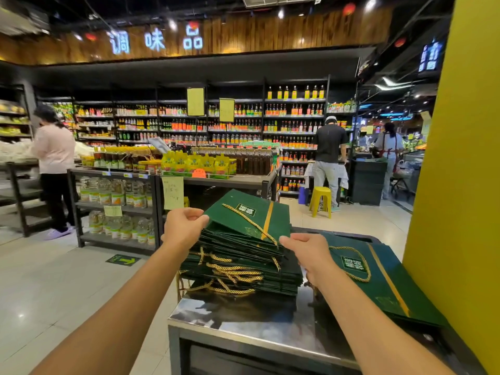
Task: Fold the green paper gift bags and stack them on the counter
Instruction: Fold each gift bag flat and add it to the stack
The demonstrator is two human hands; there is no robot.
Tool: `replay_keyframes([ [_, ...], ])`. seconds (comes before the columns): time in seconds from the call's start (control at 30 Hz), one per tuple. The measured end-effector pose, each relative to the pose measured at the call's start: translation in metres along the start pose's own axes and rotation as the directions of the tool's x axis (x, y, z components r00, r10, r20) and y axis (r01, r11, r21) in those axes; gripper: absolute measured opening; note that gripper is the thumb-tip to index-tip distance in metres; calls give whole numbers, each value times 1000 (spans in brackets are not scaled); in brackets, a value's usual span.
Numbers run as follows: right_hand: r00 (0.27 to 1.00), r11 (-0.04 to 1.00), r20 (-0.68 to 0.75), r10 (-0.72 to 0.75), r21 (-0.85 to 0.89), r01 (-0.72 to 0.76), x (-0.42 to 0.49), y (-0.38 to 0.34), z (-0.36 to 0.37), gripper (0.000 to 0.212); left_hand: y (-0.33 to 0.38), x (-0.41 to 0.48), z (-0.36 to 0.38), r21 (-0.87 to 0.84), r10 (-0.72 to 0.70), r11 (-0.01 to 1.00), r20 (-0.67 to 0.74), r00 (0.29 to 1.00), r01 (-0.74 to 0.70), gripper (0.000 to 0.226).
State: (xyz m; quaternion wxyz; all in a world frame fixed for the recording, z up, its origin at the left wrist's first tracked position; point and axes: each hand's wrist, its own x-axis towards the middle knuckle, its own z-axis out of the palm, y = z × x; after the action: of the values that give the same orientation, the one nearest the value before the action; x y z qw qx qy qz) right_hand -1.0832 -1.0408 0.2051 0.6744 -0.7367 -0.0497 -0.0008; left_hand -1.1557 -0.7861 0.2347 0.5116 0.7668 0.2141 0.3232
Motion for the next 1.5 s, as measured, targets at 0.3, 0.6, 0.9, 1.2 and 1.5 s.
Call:
replay_keyframes([
  [0.3, 998, 889, 25, -61, 457, 43, -34, -17, -28, 30, 11, -47, -9, -225, 50, 974, 92, 994, -28, 29],
  [0.6, 1000, 739, -12, -23, 674, 25, -91, 11, -92, 24, -2, -112, 13, -557, 55, 790, 482, 875, 257, 51],
  [0.9, 998, 808, -42, 47, 589, -13, -131, 63, -141, 25, -14, -154, 73, -425, -33, 796, 681, 732, 432, 31],
  [1.2, 993, 955, 12, 120, 271, -118, -158, 84, -154, 50, -24, -172, 94, -468, -20, 792, 623, 782, 392, 41],
  [1.5, 993, 983, 62, 101, 147, -109, -174, 93, -127, 119, -28, -184, 95, -535, 39, 772, 578, 815, 342, 39],
])
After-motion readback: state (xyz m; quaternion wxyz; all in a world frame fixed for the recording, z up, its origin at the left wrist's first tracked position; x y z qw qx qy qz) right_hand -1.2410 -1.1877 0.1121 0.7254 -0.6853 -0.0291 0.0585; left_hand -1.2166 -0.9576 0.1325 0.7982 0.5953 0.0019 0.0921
